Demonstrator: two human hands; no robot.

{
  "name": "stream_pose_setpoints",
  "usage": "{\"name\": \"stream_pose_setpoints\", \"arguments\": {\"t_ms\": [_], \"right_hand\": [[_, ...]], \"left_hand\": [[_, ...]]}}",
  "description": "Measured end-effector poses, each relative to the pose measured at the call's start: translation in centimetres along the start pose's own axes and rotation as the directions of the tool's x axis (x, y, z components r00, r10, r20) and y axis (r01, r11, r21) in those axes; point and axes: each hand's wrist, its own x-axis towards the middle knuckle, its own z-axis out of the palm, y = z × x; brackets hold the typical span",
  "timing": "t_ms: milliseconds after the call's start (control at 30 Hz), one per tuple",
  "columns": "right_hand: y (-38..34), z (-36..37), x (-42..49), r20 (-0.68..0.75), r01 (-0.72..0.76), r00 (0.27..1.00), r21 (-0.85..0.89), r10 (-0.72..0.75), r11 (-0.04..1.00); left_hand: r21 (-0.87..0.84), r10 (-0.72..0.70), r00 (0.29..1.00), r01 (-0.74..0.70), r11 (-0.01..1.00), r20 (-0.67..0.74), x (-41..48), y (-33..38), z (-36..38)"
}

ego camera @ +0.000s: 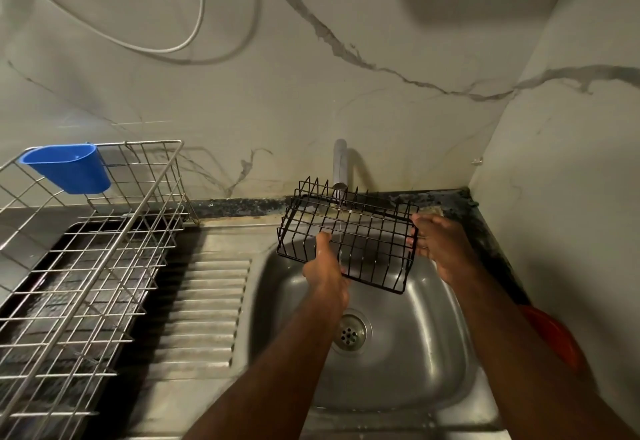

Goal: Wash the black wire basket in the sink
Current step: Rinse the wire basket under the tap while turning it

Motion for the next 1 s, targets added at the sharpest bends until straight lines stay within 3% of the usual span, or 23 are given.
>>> {"name": "stream_pose_setpoints", "arguments": {"t_ms": [1000], "right_hand": [[-0.20, -0.32, 0.38, -0.027, -0.013, 1.000, 0.019, 0.014, 1.000]], "left_hand": [[0.011, -0.022, 1.000, 0.022, 1.000, 0.018, -0.07, 0.40, 0.52]]}}
